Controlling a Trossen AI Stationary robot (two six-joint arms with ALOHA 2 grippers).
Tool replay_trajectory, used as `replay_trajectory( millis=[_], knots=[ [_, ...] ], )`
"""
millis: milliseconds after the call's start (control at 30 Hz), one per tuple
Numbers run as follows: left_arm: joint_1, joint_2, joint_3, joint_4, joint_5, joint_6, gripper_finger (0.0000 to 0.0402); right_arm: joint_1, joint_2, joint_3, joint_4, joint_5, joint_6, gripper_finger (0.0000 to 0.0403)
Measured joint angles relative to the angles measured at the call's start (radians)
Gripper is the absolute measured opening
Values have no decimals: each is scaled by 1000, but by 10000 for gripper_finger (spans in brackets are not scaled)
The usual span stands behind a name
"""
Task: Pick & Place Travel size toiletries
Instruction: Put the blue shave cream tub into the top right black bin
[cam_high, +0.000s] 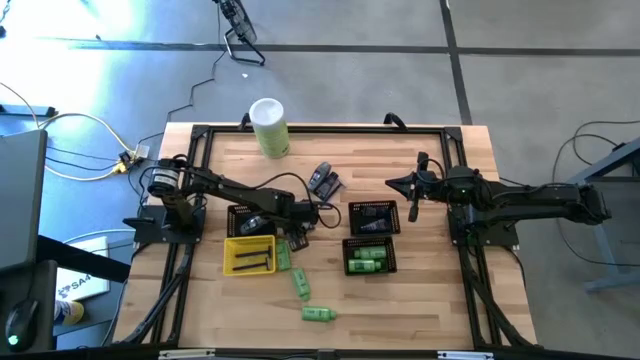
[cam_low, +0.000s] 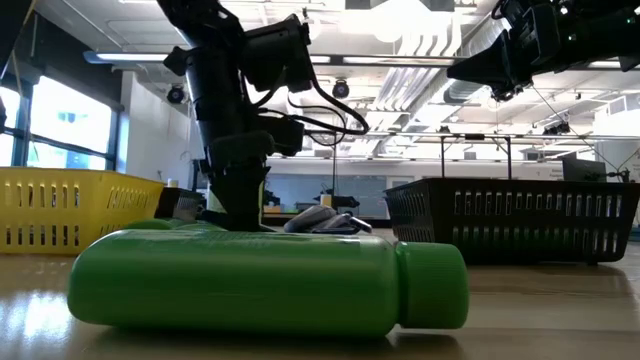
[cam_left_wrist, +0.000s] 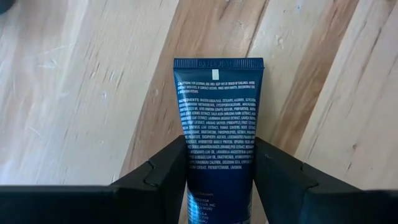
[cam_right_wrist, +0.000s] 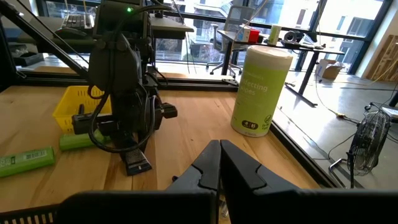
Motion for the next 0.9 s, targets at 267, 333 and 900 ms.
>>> replay_trajectory(
  millis=[267, 333, 900],
  knots=[
    [0, -2, 36, -1, -3, 56, 160, 0, 0, 0, 0, 0, 0, 2],
    [0, -2, 51, -2, -4, 76, 160, 0, 0, 0, 0, 0, 0, 2],
    [0, -4, 157, -77, -41, 195, 160, 0, 0, 0, -8, 0, 0, 2]
  ],
)
